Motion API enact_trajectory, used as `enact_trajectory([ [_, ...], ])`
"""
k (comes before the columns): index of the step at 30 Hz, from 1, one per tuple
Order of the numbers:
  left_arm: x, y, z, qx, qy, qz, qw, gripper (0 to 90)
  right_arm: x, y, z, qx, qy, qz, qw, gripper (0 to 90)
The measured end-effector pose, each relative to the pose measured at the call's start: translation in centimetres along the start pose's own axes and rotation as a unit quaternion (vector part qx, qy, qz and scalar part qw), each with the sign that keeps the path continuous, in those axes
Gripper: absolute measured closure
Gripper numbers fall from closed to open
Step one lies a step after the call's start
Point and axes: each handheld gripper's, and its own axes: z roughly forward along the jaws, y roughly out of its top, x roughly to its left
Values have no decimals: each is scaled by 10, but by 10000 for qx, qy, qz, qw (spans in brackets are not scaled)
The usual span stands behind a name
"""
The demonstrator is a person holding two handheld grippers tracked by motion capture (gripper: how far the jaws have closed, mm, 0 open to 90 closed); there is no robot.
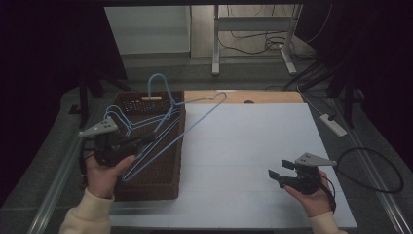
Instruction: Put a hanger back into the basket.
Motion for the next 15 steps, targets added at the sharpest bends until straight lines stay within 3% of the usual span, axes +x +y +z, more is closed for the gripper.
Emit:
enact_trajectory([
  [6, 29, -7, -25, -80, 423, -174, 9989, 874, 0, -1, 2, 73, 10, -25, 10000, 314],
  [15, 64, -19, -42, -52, 878, -385, 9954, 874, 1, -2, 6, 191, 32, -77, 9998, 315],
])
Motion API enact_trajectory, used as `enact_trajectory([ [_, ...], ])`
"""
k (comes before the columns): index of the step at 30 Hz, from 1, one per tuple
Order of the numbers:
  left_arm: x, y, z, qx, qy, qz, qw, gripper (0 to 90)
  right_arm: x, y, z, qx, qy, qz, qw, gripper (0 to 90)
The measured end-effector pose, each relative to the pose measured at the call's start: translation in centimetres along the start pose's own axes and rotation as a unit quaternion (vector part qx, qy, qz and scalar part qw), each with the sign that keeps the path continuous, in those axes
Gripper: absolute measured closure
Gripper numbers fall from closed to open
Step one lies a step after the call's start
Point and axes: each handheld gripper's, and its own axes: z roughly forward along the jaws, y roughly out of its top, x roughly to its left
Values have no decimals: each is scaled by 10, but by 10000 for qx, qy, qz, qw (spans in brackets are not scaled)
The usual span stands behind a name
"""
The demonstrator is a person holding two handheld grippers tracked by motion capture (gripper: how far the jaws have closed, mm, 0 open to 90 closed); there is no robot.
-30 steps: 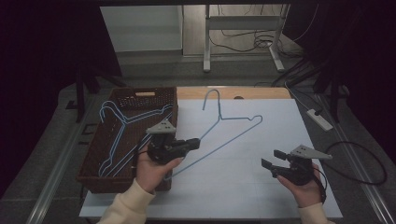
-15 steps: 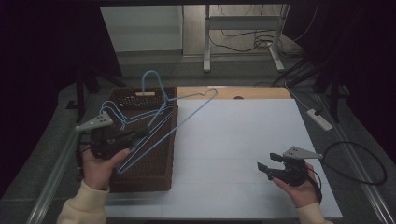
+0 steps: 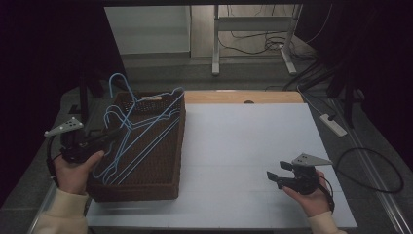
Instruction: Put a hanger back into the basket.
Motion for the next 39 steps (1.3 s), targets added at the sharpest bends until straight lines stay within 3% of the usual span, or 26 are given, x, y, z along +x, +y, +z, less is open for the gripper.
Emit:
enact_trajectory([
  [3, 6, -2, -1, 54, 158, 49, 9998, 874, 0, 0, 1, 35, -6, -15, 10000, 314],
  [7, 12, -8, 5, 242, 197, 66, 9995, 874, 1, 0, 2, 66, -11, -28, 10000, 314],
  [16, 25, -15, 30, 673, 127, 78, 9976, 874, 2, 0, 3, 118, 7, -72, 9999, 315],
  [22, 36, -23, 51, 1010, 149, -63, 9948, 874, 2, 0, 3, 123, 11, -79, 9999, 315],
  [26, 44, -26, 53, 1137, 222, -183, 9931, 872, 3, 0, 3, 117, 14, -84, 9999, 314],
  [28, 45, -28, 55, 1382, 495, -33, 9892, 870, 3, 0, 3, 137, 12, -96, 9999, 314],
  [29, 46, -30, 58, 1591, 681, 45, 9849, 870, 3, 0, 4, 142, 17, -100, 9998, 315],
  [32, 45, -32, 64, 1946, 954, 143, 9761, 865, 3, 0, 4, 150, 14, -106, 9998, 314],
  [33, 45, -32, 67, 2099, 1086, 178, 9715, 863, 3, 0, 4, 167, 13, -112, 9998, 314],
  [34, 45, -33, 69, 2168, 1143, 195, 9693, 858, 4, 0, 5, 173, 13, -109, 9998, 314],
  [35, 45, -33, 69, 2168, 1143, 195, 9693, 854, 4, 0, 5, 184, 13, -114, 9998, 314],
  [36, 45, -33, 71, 2249, 1225, 235, 9664, 849, 4, 0, 5, 178, 18, -117, 9998, 315],
  [37, 45, -34, 75, 2392, 1349, 293, 9611, 842, 4, 0, 5, 186, 19, -112, 9998, 315],
  [38, 45, -34, 77, 2446, 1421, 320, 9586, 836, 4, 0, 5, 188, 22, -114, 9998, 314],
  [39, 45, -34, 78, 2455, 1464, 341, 9577, 813, 4, 0, 5, 193, 21, -115, 9997, 314],
])
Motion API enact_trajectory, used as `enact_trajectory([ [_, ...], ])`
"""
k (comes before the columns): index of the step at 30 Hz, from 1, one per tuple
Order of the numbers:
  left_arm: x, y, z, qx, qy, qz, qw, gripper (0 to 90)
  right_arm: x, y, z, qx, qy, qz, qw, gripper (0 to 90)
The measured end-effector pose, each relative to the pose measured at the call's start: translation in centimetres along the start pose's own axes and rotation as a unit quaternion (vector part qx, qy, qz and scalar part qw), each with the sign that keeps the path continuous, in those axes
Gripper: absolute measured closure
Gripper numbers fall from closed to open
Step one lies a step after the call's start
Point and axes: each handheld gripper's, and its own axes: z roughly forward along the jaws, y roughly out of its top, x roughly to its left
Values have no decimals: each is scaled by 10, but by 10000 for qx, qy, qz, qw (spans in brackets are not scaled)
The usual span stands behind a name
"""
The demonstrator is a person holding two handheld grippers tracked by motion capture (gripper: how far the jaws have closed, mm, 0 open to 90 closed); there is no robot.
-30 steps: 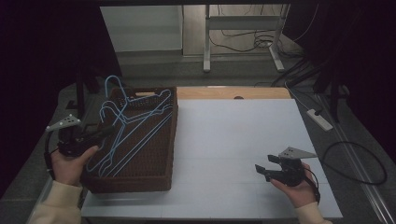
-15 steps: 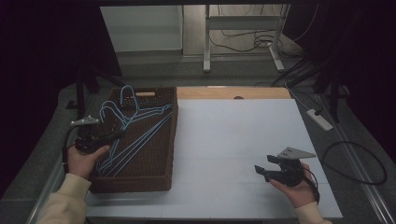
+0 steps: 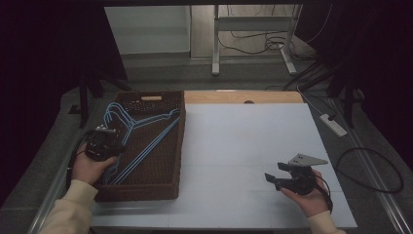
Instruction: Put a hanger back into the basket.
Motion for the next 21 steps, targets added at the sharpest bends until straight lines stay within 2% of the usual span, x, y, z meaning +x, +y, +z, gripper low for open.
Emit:
enact_trajectory([
  [1, -1, 0, 1, -29, 54, 11, 10000, 774, 0, 0, 0, 3, 2, -1, 10000, 314],
  [4, -5, 1, -5, -239, 147, 161, 9995, 520, 0, 0, -1, 5, 4, 3, 10000, 314],
  [7, -11, -1, -19, -615, 26, 318, 9976, 401, 0, 0, -1, -7, 14, -3, 10000, 314],
  [10, -23, -5, -40, -1211, -278, 413, 9914, 358, -1, 0, -2, -6, 20, 11, 10000, 314],
  [11, -28, -7, -48, -1400, -433, 447, 9882, 353, -1, 0, -2, -7, 24, 19, 10000, 314],
  [13, -36, -9, -56, -1624, -551, 536, 9837, 349, -2, 0, -2, -17, 37, 28, 10000, 314],
  [15, -48, -14, -63, -1816, -713, 648, 9786, 344, -2, 0, -3, -19, 33, 16, 10000, 314],
  [21, -80, -30, -62, -2118, -1049, 799, 9684, 341, -4, 0, -5, -78, 106, 10, 9999, 314],
])
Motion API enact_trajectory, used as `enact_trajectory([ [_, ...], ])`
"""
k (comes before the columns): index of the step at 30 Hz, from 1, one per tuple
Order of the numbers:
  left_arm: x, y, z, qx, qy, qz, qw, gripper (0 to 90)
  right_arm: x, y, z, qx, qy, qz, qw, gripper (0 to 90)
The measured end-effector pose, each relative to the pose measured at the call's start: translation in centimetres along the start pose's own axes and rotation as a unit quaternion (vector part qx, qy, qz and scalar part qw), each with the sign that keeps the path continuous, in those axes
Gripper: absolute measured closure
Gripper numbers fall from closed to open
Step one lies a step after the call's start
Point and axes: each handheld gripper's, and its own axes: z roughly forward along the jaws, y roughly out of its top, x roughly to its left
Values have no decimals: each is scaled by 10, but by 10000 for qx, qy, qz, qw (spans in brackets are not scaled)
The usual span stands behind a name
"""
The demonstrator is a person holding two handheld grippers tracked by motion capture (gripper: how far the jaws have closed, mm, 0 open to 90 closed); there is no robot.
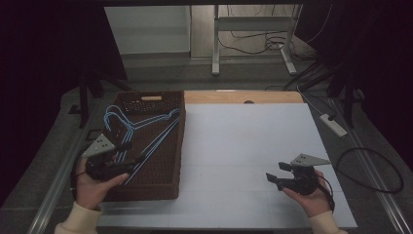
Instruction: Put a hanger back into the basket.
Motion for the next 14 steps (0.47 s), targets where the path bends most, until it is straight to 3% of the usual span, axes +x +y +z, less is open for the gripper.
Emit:
enact_trajectory([
  [7, -26, -14, 9, -107, -395, 114, 9991, 336, -3, 0, -5, -156, 83, 46, 9998, 315],
  [14, -33, -23, 17, -9, -522, 97, 9986, 327, -4, 1, -10, -292, 87, 21, 9995, 319],
])
